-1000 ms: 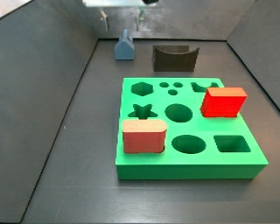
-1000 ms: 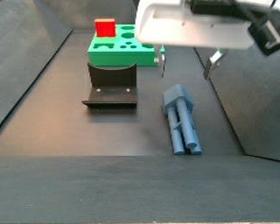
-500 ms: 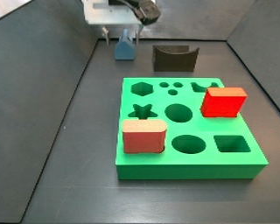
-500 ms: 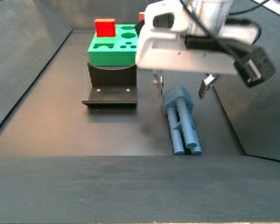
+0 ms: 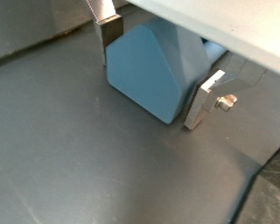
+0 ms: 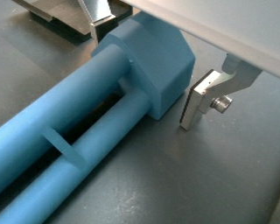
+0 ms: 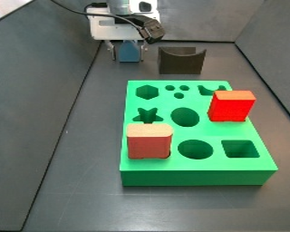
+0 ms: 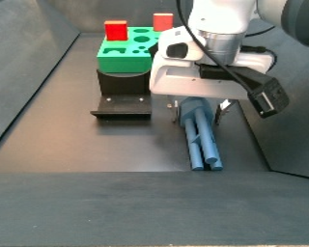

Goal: Pick up the 3 prong object. Move up. Rotate the 3 prong object. Place the 3 prong object on the fixture. Regrasp the 3 prong object. Move to above the board. Insert the 3 prong object.
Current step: Rotate the 3 prong object, then move up.

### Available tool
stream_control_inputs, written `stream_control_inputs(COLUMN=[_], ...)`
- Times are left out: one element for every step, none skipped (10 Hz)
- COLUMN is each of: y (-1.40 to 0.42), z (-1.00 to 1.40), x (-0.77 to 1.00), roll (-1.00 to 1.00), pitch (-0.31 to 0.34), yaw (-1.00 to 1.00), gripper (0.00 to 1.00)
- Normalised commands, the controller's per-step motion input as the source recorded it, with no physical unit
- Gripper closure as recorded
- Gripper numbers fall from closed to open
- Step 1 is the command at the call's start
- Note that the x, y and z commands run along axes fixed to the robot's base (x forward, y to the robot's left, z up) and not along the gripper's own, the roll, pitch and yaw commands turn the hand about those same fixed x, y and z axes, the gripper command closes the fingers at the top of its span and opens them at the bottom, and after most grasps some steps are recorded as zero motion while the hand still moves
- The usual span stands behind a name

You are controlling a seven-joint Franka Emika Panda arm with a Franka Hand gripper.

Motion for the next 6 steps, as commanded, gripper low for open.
stream_control_inputs(y=[0.00, 0.00, 0.00, 0.00, 0.00, 0.01], z=[0.00, 0.83, 0.82, 0.74, 0.58, 0.44], x=[0.00, 0.00, -0.01, -0.03, -0.02, -0.01], roll=[0.00, 0.00, 0.00, 0.00, 0.00, 0.00], pitch=[0.000, 0.000, 0.005, 0.024, 0.043, 0.051], yaw=[0.00, 0.00, 0.00, 0.00, -0.01, -0.01], gripper=[1.00, 1.00, 1.00, 1.00, 1.00, 1.00])
